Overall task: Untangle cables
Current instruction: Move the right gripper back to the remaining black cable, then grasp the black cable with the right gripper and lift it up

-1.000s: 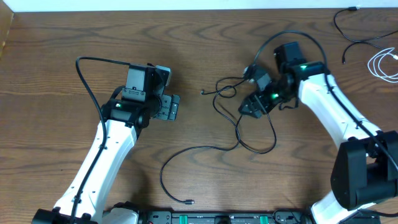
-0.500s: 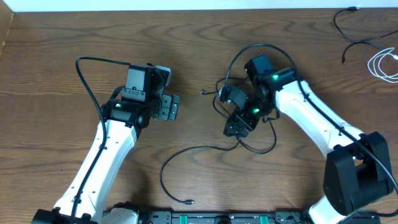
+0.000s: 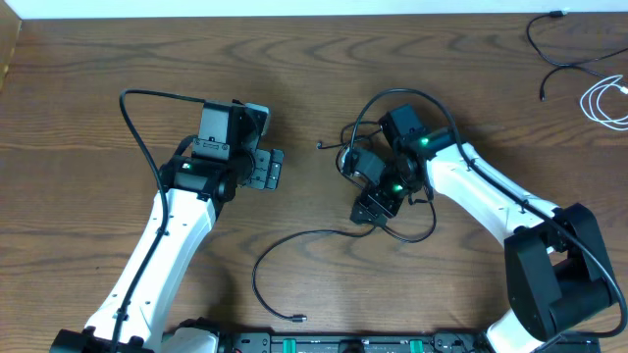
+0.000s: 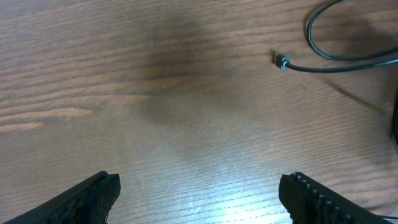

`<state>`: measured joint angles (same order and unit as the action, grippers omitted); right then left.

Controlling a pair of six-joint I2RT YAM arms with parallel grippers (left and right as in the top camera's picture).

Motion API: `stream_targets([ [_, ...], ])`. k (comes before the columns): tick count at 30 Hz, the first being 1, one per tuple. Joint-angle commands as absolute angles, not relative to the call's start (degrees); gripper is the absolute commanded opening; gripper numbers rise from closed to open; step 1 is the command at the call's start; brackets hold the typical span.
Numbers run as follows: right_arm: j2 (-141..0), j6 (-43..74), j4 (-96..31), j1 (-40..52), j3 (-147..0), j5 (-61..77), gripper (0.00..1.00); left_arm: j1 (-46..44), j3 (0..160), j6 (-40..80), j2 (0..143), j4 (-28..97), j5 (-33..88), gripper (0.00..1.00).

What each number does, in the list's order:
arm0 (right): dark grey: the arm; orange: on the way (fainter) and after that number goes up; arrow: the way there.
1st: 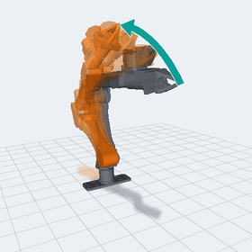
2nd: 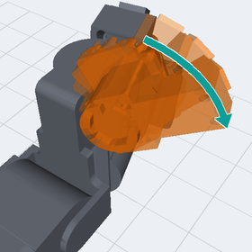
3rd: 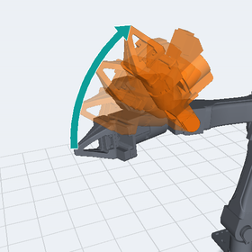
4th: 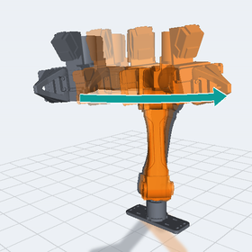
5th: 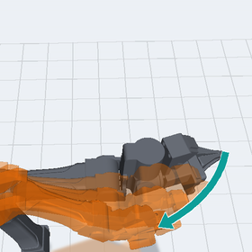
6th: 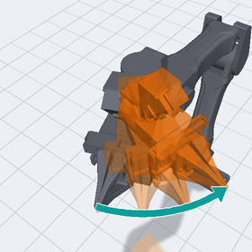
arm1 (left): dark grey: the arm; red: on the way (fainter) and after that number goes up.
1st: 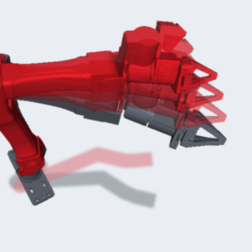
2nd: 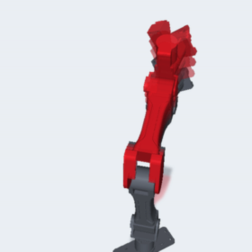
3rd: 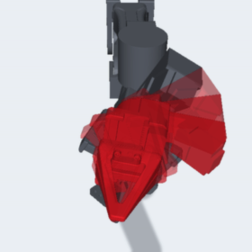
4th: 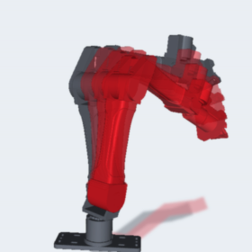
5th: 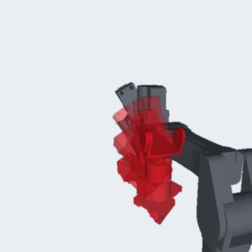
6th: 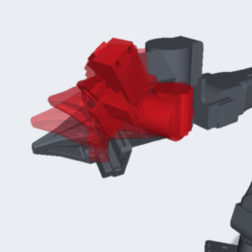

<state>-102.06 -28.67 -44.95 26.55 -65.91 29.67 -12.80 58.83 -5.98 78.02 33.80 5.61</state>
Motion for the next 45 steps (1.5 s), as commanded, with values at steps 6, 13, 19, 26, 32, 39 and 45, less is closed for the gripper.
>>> stream_targets([
  [6, -102.26, -19.81, -41.41, 26.65, -64.79, 28.4, 0.01, -12.56, 59.35, -5.69, 78.24, 33.85, 4.89, 0.87],
  [13, -100.09, -9.21, -44.29, 24.25, -70.85, 10.63, 0.01, -12.58, 59.35, -5.67, 78.24, 33.85, 4.89, 0.87],
  [19, -93.3, -9.23, -45.21, 24.03, -78.39, -4.56, 0.01, -12.56, 59.35, -5.67, 78.24, 33.85, 4.89, 0.87],
  [26, -85.67, -9.19, -34.79, 24.03, -79.09, -8.88, 0.01, -12.58, 59.35, -5.67, 78.24, 33.85, 4.89, 0.87],
  [32, -84.68, -9.52, -27.49, 24.03, -79.07, -10.11, 0.01, -12.58, 59.35, -5.67, 78.24, 33.85, 4.89, 0.87],
  [39, -87.55, -11.84, -21.91, 23.97, -79.02, -14.04, 0.01, -12.58, 59.35, -5.69, 78.24, 33.85, 4.89, 0.87],
  [45, -94.19, -7.64, -21.56, 23.99, -79.02, -14.0, 0.01, -12.56, 59.35, -5.69, 78.24, 33.85, 4.89, 0.87],
])
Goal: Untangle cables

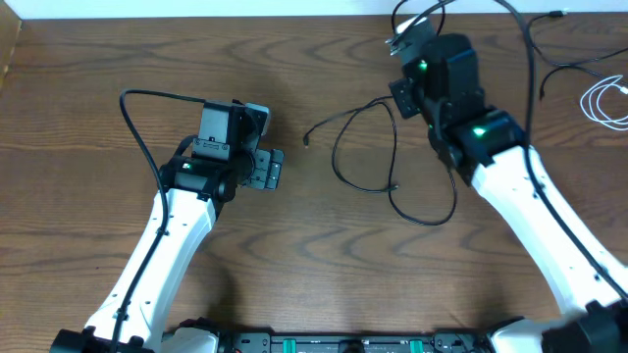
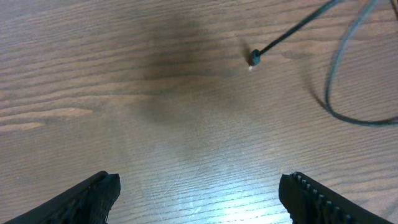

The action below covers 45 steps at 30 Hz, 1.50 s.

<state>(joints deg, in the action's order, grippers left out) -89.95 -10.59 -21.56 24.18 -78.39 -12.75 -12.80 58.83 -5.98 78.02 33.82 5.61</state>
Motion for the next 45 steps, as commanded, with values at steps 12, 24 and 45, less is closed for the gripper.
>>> stream_targets([
  [12, -108.03, -4.67, -21.15, 23.99, -79.0, -2.22, 0.07, -12.56, 59.35, -5.67, 78.24, 33.85, 4.89, 0.87],
  [24, -113.91, -2.17, -15.11, 23.92, -79.0, -1.26, 0.4, -12.58, 59.35, -5.67, 78.24, 33.85, 4.89, 0.87],
  [45, -117.78, -7.35, -6.61, 23.92, -79.0, 4.6, 0.06, -12.58, 59.35, -5.69, 78.24, 33.85, 4.89, 0.87],
])
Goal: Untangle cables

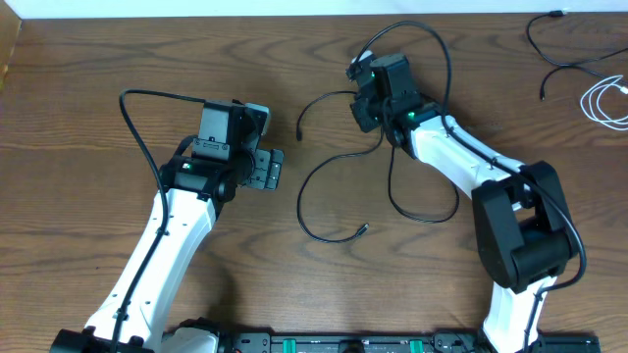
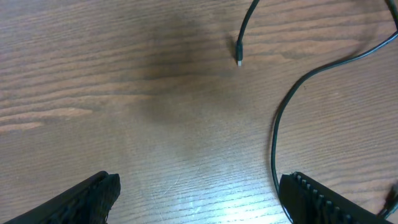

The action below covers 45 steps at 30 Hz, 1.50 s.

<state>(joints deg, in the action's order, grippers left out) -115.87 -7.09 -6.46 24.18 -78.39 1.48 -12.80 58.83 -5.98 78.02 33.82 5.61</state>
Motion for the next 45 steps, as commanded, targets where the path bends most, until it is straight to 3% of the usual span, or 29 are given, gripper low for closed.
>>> stream_targets([
  [1, -117.78, -7.33, -6.66, 23.92, -79.0, 4.91, 0.02, -12.56, 59.35, -5.69, 78.24, 33.85, 4.89, 0.87],
  [9, -114.1, -4.34, -8.84, 23.64, -79.02, 1.08, 0.01, -12.58, 59.35, -5.69, 78.24, 33.85, 4.89, 0.87],
  [17, -101.23, 0.01, -13.78, 21.3, -79.02, 1.04, 0.01, -12.58, 59.35, -5.67, 78.24, 33.85, 4.89, 0.87],
  [24, -93.76, -2.92, -15.81, 20.29, -79.02, 1.04, 0.02, -12.56, 59.35, -5.67, 78.24, 33.85, 4.89, 0.87],
  [31, -96.9, -10.55, -20.38, 20.29, -79.0, 4.25, 0.17, -12.56, 59.35, -5.67, 78.24, 33.85, 4.89, 0.87],
  [36, -103.96, -12.97, -18.76, 20.27, -79.0, 5.1, 0.41, -12.56, 59.35, -5.67, 78.24, 33.85, 4.89, 0.87],
  [45, -114.78, -12.71, -13.1, 20.27, -79.0, 8.71, 0.52, -12.58, 59.35, -5.69, 78.24, 33.85, 4.89, 0.87],
])
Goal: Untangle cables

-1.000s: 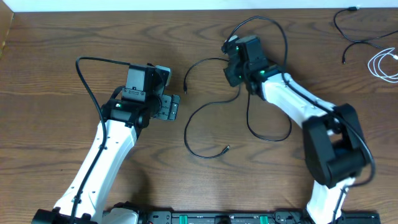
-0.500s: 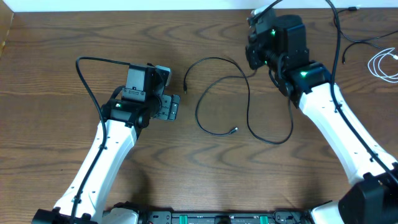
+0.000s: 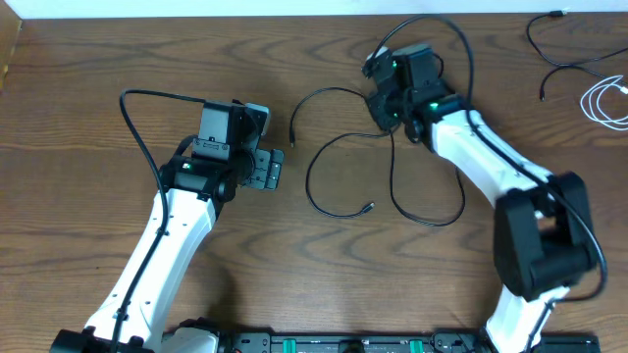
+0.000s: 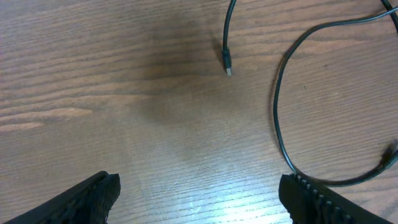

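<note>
Black cables (image 3: 319,186) lie in loose loops on the wooden table, right of centre. One plug end (image 3: 293,138) points toward my left gripper, and another plug (image 3: 369,207) lies at the front of a loop. My right gripper (image 3: 383,114) is at the back centre, shut on the cables where they meet. More cable arches over that arm (image 3: 461,54). My left gripper (image 3: 279,169) rests open to the left of the loops, holding nothing. In the left wrist view the left gripper (image 4: 199,199) spans bare wood, with the near plug (image 4: 228,65) and a loop (image 4: 278,124) ahead.
A white coiled cable (image 3: 605,101) and a separate black cable (image 3: 549,49) lie at the far right back corner. The table's back edge (image 3: 196,17) runs along the top. The left arm's own cable (image 3: 137,118) arcs to its left.
My right gripper has shifted a little to the right with the cables. The front loop is smaller and its plug lies farther back. The near plug has come closer to my left gripper.
My right gripper was low on a tangle at mid-table, one long end trailing to the front. Then it was high at the back with cables hanging. Then it was lower at back centre with loops spread out, as now. The left arm stayed still and open.
</note>
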`<state>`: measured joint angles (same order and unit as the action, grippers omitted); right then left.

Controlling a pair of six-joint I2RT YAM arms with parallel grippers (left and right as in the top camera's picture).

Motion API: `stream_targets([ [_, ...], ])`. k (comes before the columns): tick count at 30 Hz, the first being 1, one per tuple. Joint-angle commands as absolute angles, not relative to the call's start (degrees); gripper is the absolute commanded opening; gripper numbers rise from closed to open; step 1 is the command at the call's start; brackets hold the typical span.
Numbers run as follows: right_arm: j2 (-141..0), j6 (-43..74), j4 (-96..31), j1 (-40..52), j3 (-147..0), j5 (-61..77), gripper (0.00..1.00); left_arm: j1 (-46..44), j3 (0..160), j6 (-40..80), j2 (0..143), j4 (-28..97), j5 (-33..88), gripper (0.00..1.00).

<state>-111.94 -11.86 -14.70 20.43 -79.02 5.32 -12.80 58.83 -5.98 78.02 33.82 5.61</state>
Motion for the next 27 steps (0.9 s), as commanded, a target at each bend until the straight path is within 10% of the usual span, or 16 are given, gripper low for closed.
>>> stream_targets([
  [1, -115.72, -12.71, -12.4, 20.27, -79.0, 9.06, 0.53, -12.56, 59.35, -5.69, 78.24, 33.85, 4.89, 0.87],
  [17, -124.05, -10.5, 2.39, 20.27, -79.0, 9.26, 0.58, -12.56, 59.35, -5.67, 78.24, 33.85, 4.89, 0.87],
  [24, -124.4, -6.0, 0.58, 20.29, -79.0, 12.58, 0.05, -12.56, 59.35, -5.69, 78.24, 33.85, 4.89, 0.87],
  [27, -124.18, -2.96, -3.2, 20.27, -79.02, 16.34, 0.01, -12.56, 59.35, -5.67, 78.24, 33.85, 4.89, 0.87],
])
